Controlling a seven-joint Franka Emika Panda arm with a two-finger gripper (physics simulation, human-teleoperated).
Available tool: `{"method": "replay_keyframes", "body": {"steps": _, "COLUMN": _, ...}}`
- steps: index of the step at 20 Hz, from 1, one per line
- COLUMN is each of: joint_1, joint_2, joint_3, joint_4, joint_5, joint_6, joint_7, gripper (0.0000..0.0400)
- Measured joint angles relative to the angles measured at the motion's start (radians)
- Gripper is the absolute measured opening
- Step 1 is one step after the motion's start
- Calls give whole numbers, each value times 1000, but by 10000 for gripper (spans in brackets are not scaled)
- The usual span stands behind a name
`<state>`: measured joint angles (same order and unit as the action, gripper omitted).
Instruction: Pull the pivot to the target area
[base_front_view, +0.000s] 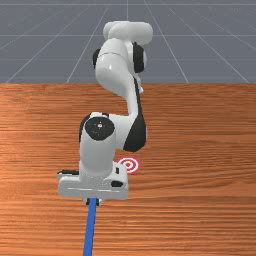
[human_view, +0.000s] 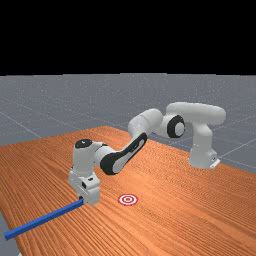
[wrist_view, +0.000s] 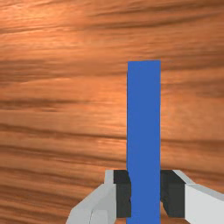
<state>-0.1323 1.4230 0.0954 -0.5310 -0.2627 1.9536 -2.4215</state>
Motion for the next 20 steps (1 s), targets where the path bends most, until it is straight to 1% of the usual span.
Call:
{"method": "replay_keyframes", "body": {"steps": 2, "joint_1": 3, "joint_2": 14, "joint_3": -5, "joint_4": 26, "joint_5": 5, "joint_6": -11, "joint_7": -3, "gripper": 97}}
{"method": "replay_keyframes", "body": {"steps": 3, "joint_1": 16, "joint_2": 22, "joint_3": -46, "joint_4": 42, "joint_5": 50, "joint_6": -16, "joint_7": -10, "gripper": 98}}
{"method": "replay_keyframes", "body": {"steps": 14, "joint_1": 16, "joint_2": 22, "joint_3": -47, "joint_4": 42, "joint_5": 46, "joint_6": -16, "joint_7": -8, "gripper": 98}}
{"method": "replay_keyframes", "body": {"steps": 16, "joint_1": 10, "joint_2": -62, "joint_3": -46, "joint_4": -103, "joint_5": 40, "joint_6": 43, "joint_7": 48, "gripper": 97}}
{"method": "replay_keyframes", "body": {"steps": 17, "joint_1": 8, "joint_2": -117, "joint_3": -50, "joint_4": -206, "joint_5": 40, "joint_6": 84, "joint_7": 89, "gripper": 97}}
{"method": "replay_keyframes", "body": {"steps": 18, "joint_1": 18, "joint_2": -140, "joint_3": -92, "joint_4": -235, "joint_5": 131, "joint_6": 32, "joint_7": 579, "gripper": 118}}
{"method": "replay_keyframes", "body": {"steps": 19, "joint_1": 24, "joint_2": -214, "joint_3": -109, "joint_4": -374, "joint_5": 155, "joint_6": 90, "joint_7": 654, "gripper": 120}}
{"method": "replay_keyframes", "body": {"steps": 20, "joint_1": 28, "joint_2": -263, "joint_3": -119, "joint_4": -466, "joint_5": 164, "joint_6": 128, "joint_7": 685, "gripper": 120}}
